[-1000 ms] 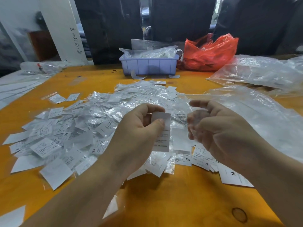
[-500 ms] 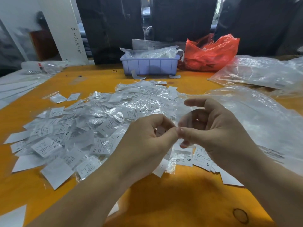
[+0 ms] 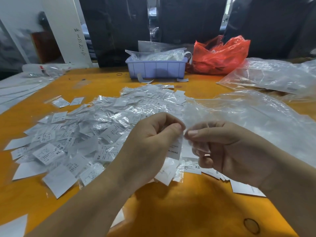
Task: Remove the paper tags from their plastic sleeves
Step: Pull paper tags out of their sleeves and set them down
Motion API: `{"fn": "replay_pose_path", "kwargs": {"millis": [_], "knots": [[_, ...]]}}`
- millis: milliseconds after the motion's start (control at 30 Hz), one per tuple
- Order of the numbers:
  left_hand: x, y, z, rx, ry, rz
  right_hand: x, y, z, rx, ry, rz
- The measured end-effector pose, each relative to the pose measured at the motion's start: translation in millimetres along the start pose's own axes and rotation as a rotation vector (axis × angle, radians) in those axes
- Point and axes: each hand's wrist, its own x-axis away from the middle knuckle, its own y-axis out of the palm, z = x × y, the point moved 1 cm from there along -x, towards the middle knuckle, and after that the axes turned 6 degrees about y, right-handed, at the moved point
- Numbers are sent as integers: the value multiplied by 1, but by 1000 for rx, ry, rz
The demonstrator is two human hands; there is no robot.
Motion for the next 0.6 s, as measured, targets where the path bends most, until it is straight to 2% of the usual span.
{"fn": "replay_pose_path", "kwargs": {"millis": [267,433,600], "knots": [[0,-1,-4,52,-34,6,0,-7,-6,-54,-135,180],[-2,-2,-1,137,-93,1,0,-7,-7,-70,-152,217],[-3,-2,-3,117,-74,-5,0,-7,-5,-64,-149,187]]}}
